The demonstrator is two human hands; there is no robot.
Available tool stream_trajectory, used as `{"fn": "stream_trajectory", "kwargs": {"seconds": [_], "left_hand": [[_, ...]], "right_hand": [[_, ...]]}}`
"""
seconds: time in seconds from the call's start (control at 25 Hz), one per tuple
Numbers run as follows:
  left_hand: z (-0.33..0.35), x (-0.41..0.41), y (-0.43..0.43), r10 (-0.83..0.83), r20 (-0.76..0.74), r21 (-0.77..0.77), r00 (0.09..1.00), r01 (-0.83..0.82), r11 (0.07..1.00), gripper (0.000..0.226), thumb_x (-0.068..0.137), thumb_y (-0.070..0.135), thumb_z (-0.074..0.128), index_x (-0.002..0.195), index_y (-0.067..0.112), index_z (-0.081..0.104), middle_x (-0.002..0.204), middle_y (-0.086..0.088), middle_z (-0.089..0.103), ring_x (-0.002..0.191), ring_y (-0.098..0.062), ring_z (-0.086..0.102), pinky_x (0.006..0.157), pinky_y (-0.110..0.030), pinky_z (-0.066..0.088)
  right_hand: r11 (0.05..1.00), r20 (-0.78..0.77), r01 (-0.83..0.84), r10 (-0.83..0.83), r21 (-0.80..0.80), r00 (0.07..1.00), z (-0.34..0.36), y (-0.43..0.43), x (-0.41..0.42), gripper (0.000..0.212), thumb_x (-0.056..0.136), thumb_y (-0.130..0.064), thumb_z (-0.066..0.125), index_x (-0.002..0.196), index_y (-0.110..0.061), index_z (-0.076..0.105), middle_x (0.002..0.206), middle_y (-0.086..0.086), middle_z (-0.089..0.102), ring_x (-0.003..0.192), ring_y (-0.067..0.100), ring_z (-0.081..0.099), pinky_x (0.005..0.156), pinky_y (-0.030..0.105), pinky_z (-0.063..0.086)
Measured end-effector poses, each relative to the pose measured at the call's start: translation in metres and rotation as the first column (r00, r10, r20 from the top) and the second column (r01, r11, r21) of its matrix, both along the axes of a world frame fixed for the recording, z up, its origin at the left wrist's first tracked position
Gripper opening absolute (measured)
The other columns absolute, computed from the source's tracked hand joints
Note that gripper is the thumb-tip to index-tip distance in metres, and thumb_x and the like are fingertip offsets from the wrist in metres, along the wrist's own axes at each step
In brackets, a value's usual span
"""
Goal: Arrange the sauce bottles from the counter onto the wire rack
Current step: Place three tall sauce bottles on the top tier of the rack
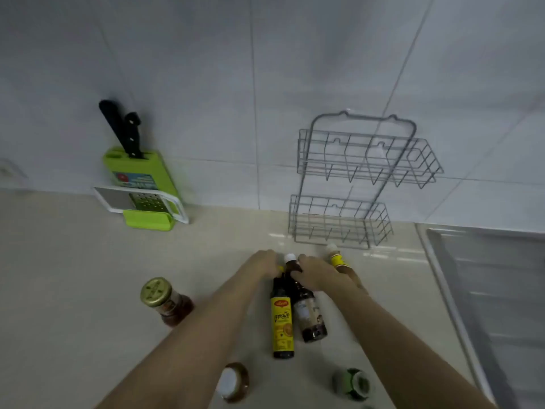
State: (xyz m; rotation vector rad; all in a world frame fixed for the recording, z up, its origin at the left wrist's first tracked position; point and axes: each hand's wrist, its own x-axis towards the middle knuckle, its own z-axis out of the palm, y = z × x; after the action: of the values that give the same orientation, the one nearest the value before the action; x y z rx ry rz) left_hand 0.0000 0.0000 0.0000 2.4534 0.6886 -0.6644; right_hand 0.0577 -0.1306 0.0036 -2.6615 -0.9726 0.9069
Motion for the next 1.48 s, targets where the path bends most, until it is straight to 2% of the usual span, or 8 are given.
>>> {"fn": "stream_trajectory", "kwargs": {"seconds": [0.2,0.4,0.56,0.68,0.8,1.04,1.24,1.48], "left_hand": [[-0.021,0.006,0.011,0.209,-0.020,-0.278,0.978,-0.207,0.938,0.042,0.075,0.021,0.075,0.107,-0.002,0.062,0.097,-0.019,0.063,0.086,-0.030,0.064,0.071,-0.036,0.053],[-0.028,0.007,0.012,0.309,-0.033,-0.371,0.951,-0.298,0.879,0.034,0.084,0.014,0.070,0.112,-0.003,0.059,0.105,-0.022,0.065,0.090,-0.034,0.066,0.078,-0.041,0.059],[-0.011,0.007,0.010,0.325,0.141,-0.354,0.935,-0.259,0.899,0.028,0.087,0.010,0.065,0.112,-0.002,0.061,0.108,-0.019,0.062,0.091,-0.027,0.060,0.085,-0.042,0.057],[0.015,0.006,0.013,0.327,0.292,-0.327,0.899,-0.227,0.917,0.024,0.087,0.007,0.065,0.109,-0.004,0.065,0.106,-0.021,0.066,0.096,-0.033,0.066,0.086,-0.047,0.058],[0.058,0.001,0.016,0.179,0.486,-0.164,0.856,-0.112,0.980,0.019,0.086,0.008,0.064,0.101,-0.002,0.069,0.105,-0.024,0.068,0.096,-0.036,0.066,0.086,-0.046,0.056],[0.213,0.012,0.018,-0.191,0.715,0.216,0.673,0.046,0.975,0.018,0.089,0.017,0.060,0.098,0.003,0.068,0.098,-0.015,0.070,0.089,-0.030,0.065,0.082,-0.038,0.053],[0.308,0.032,0.016,-0.240,0.818,0.256,0.523,0.043,0.966,0.024,0.090,0.020,0.059,0.107,0.006,0.067,0.103,-0.013,0.070,0.091,-0.028,0.066,0.085,-0.042,0.054],[0.338,0.061,0.002,-0.176,0.913,0.181,0.367,0.021,0.983,0.029,0.089,0.021,0.062,0.116,0.011,0.062,0.115,-0.008,0.066,0.096,-0.024,0.066,0.089,-0.042,0.055]], "right_hand": [[0.994,-0.071,0.105,-0.105,0.003,0.992,-0.017,0.011,0.011,0.045,0.091,-0.035,0.055,0.122,-0.002,0.048,0.124,0.018,0.057,0.110,0.034,0.056,0.086,0.038,0.045],[0.970,-0.287,0.234,-0.244,-0.068,0.926,-0.016,0.012,0.022,0.047,0.086,-0.030,0.063,0.122,-0.001,0.053,0.121,0.017,0.061,0.110,0.032,0.061,0.095,0.041,0.051],[0.910,-0.442,0.414,-0.362,0.022,0.821,-0.005,0.004,0.020,0.058,0.083,-0.029,0.067,0.128,0.000,0.045,0.122,0.019,0.060,0.108,0.033,0.062,0.091,0.045,0.055],[0.856,-0.343,0.473,-0.389,0.209,0.855,0.019,-0.004,0.008,0.051,0.087,-0.029,0.064,0.127,-0.005,0.043,0.121,0.016,0.058,0.108,0.031,0.060,0.083,0.038,0.054],[0.787,-0.259,0.461,-0.384,0.410,0.886,0.059,-0.015,0.000,0.042,0.090,-0.024,0.061,0.123,-0.005,0.045,0.119,0.015,0.060,0.104,0.026,0.057,0.080,0.033,0.046],[0.715,-0.133,0.351,-0.343,0.605,0.930,0.192,-0.040,0.031,0.039,0.089,-0.032,0.063,0.115,-0.011,0.042,0.111,0.012,0.059,0.103,0.030,0.059,0.088,0.050,0.053],[0.619,0.015,0.297,-0.446,0.727,0.895,0.290,-0.050,0.054,0.042,0.086,-0.037,0.065,0.109,-0.008,0.043,0.113,0.017,0.060,0.104,0.035,0.061,0.087,0.055,0.053],[0.476,0.133,0.200,-0.577,0.857,0.806,0.337,-0.036,0.064,0.040,0.088,-0.032,0.063,0.111,-0.004,0.045,0.107,0.012,0.059,0.097,0.030,0.058,0.075,0.034,0.043]]}}
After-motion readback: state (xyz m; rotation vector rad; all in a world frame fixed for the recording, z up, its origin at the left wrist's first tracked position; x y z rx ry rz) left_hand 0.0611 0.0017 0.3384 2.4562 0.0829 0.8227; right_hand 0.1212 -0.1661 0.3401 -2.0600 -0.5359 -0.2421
